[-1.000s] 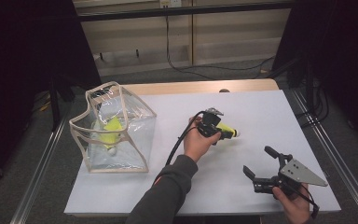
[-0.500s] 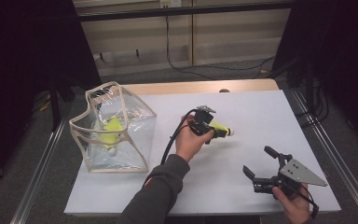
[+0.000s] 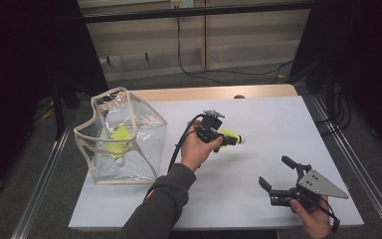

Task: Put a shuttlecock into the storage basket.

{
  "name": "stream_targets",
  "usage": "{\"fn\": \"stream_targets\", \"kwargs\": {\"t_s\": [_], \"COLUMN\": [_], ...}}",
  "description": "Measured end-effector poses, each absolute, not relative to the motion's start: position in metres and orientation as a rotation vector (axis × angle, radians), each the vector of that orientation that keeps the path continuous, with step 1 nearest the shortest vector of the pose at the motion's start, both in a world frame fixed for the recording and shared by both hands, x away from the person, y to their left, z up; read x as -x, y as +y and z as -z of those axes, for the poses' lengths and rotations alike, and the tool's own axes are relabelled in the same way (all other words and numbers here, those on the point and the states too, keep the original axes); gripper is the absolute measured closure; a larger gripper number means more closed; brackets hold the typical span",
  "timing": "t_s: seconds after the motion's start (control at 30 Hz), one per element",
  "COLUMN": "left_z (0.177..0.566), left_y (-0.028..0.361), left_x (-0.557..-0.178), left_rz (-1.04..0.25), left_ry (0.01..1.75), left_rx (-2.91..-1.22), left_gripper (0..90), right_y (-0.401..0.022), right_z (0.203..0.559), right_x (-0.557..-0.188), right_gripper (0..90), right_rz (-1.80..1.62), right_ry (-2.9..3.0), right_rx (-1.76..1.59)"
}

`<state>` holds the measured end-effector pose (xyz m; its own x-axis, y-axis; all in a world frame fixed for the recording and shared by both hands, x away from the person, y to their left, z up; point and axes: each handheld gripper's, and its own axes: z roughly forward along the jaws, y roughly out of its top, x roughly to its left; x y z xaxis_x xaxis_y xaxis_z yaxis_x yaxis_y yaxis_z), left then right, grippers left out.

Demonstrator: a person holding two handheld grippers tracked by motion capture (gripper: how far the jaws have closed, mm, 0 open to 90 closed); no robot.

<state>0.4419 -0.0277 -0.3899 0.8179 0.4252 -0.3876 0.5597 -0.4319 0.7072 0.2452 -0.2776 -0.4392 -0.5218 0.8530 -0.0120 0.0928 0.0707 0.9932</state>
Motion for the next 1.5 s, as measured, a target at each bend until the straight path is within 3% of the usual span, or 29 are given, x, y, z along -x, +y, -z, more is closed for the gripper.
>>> {"fn": "stream_targets", "kwargs": {"t_s": [1.5], "left_z": [0.321], "left_y": [0.012], "left_x": [-0.438], "left_rz": [0.149], "left_ry": [0.769], "left_rx": [-2.142], "left_gripper": [85.0], "right_y": [-0.275], "right_z": [0.439], "right_x": [-0.246], "right_gripper": [1.2], "right_rz": [-1.519], "right_ry": [1.712], "right_rx": [-0.944]}}
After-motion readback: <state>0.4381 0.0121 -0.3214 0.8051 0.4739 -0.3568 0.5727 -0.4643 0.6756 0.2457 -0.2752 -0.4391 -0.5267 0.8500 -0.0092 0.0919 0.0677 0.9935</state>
